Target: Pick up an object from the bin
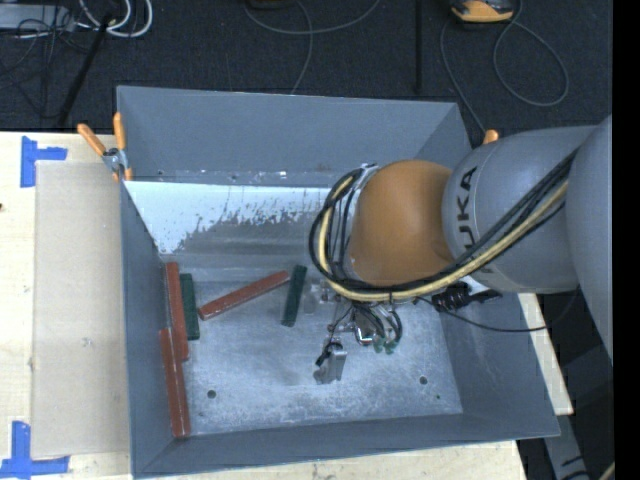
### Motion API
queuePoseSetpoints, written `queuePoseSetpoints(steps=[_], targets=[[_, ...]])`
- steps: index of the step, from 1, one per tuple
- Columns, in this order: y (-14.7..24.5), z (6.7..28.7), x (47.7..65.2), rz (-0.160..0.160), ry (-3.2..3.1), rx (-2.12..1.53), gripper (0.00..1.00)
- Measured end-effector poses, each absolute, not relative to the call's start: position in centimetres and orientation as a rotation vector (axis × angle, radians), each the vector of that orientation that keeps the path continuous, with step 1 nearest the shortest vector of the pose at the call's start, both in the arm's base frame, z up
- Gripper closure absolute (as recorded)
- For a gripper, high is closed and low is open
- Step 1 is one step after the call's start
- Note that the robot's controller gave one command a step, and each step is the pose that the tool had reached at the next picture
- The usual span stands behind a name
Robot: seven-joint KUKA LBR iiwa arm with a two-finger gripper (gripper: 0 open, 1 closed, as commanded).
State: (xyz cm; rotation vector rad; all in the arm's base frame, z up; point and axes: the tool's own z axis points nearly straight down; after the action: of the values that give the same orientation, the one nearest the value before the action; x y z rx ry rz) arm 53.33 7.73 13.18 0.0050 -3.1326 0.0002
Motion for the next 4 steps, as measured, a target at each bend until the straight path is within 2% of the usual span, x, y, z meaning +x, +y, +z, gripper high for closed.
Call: queuePoseSetpoints(steps=[1, 2, 3, 4], targets=[[10.4, 6.9, 61.9, 0.000, -3.082, 0.626, 0.00], [16.7, 10.1, 62.0, -0.003, -3.023, 0.872, 0.00], [15.1, 10.0, 62.1, 0.000, -2.953, 1.075, 0.00], [17.0, 6.8, 61.6, -0.004, -2.932, 1.124, 0.00]])
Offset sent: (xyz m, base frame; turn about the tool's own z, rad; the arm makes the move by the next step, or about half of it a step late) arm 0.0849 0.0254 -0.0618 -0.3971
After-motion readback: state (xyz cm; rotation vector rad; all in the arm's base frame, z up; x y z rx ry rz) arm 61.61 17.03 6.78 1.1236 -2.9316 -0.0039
